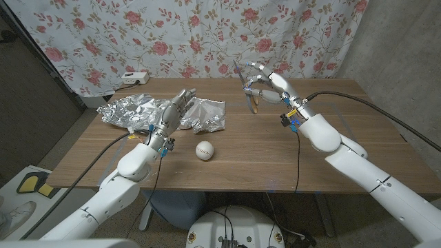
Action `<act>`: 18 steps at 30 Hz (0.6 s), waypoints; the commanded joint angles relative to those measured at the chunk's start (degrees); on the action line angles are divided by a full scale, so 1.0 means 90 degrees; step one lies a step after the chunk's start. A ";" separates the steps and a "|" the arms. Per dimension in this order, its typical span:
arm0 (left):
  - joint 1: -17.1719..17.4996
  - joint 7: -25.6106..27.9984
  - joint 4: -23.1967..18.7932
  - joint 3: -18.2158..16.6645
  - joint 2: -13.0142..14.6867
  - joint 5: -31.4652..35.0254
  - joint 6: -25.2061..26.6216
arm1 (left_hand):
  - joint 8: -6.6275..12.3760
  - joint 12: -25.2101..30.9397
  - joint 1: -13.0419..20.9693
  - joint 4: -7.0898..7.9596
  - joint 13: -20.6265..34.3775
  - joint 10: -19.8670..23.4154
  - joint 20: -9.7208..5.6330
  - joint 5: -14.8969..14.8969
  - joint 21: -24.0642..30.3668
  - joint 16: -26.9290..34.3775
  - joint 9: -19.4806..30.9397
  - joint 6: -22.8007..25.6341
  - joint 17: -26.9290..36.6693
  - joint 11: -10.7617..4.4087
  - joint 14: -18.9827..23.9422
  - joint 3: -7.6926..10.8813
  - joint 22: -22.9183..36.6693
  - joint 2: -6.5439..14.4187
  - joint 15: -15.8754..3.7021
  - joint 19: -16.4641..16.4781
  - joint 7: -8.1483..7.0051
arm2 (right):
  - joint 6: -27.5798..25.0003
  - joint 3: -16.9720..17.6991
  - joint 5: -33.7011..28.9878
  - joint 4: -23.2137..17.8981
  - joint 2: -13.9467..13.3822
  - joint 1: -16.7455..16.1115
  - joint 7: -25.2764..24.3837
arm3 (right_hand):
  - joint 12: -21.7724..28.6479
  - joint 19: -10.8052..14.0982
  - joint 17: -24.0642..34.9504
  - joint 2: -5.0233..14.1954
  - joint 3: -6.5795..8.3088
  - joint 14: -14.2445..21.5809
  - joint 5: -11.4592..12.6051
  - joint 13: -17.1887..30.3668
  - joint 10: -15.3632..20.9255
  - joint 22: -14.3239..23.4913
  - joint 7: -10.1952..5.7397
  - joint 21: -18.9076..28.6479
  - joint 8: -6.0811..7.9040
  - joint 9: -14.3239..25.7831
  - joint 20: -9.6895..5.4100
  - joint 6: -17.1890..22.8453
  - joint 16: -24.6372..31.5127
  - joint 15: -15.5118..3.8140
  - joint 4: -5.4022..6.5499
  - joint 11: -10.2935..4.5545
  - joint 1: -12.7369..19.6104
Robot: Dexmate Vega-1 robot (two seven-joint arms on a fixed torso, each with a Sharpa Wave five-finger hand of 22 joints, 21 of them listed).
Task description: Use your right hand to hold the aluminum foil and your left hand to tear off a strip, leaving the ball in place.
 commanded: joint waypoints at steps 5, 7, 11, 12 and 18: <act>-0.0108 -0.0036 -0.0055 0.0071 0.0006 0.0013 0.0119 | -0.0046 -0.0025 0.0015 -0.0035 0.0034 0.0014 0.0019 0.0003 -0.0017 0.0028 0.0019 -0.0016 0.0013 0.0030 -0.0065 0.0013 0.0025 0.0063 -0.0010 -0.0016 0.0004 | 0.0546 -0.0043 0.0682 0.0449 0.0477 0.0092 0.0064 | 0.0042 0.0038 0.0044 0.0013 -0.0008 0.0066 0.0050 0.0029 0.1029 0.0012 -0.0005 0.0025 0.0027 0.0019 0.0013 0.0055 0.0047 -0.1194 -0.0011 -0.0957 0.0048; -0.0109 -0.0016 -0.0088 0.0075 0.0007 0.0015 0.0147 | -0.0220 -0.0047 0.0056 -0.0057 0.0034 -0.0020 0.0021 0.0001 -0.0015 0.0027 0.0016 -0.0450 0.0011 0.0064 -0.0067 0.0035 0.0024 0.0086 -0.0008 -0.0015 0.0001 | 0.0589 -0.0037 0.0730 0.0479 0.0552 0.0082 0.0020 | 0.0044 0.0041 0.0048 0.0011 -0.0011 0.0068 0.0050 0.0026 0.1029 0.0012 -0.0005 0.0025 0.0028 0.0019 0.0015 0.0062 0.0048 -0.1193 -0.0011 -0.0957 0.0050; -0.0113 0.0009 -0.0130 0.0078 0.0014 0.0034 0.0178 | -0.0268 -0.0070 0.0100 -0.0076 0.0036 -0.0068 0.0018 -0.0001 -0.0014 0.0018 0.0018 -0.0709 0.0009 0.0120 -0.0090 0.0059 0.0024 0.0111 -0.0005 -0.0013 0.0010 | 0.0673 -0.0045 0.0918 0.0562 0.0631 0.0113 0.0092 | 0.0050 0.0043 0.0054 0.0007 -0.0017 0.0068 0.0052 0.0022 0.1035 0.0013 -0.0011 0.0024 0.0033 0.0019 0.0007 0.0083 0.0049 -0.1191 -0.0012 -0.0959 0.0054; -0.0110 0.0014 -0.0139 0.0078 0.0016 0.0040 0.0177 | -0.0262 -0.0072 0.0103 -0.0077 0.0036 -0.0073 0.0016 -0.0001 -0.0014 0.0017 0.0018 -0.0704 0.0009 0.0128 -0.0093 0.0061 0.0024 0.0112 -0.0006 -0.0015 0.0013 | 0.0698 -0.0045 0.0948 0.0579 0.0658 0.0112 0.0088 | 0.0051 0.0047 0.0055 0.0006 -0.0018 0.0067 0.0053 0.0021 0.1035 0.0013 -0.0008 0.0025 0.0033 0.0019 0.0009 0.0086 0.0049 -0.1191 -0.0013 -0.0959 0.0056; -0.0105 0.0005 -0.0185 0.0091 0.0053 0.0056 0.0225 | -0.0213 -0.0076 0.0121 -0.0085 0.0037 -0.0082 0.0013 -0.0003 -0.0014 0.0016 0.0020 -0.0623 0.0008 0.0136 -0.0100 0.0071 0.0024 0.0121 -0.0001 -0.0014 0.0023 | 0.0712 -0.0054 0.0914 0.0589 0.0716 0.0105 0.0050 | 0.0056 0.0048 0.0063 0.0002 -0.0026 0.0064 0.0054 0.0015 0.1037 0.0013 -0.0013 0.0023 0.0036 0.0019 0.0009 0.0106 0.0049 -0.1189 -0.0012 -0.0960 0.0061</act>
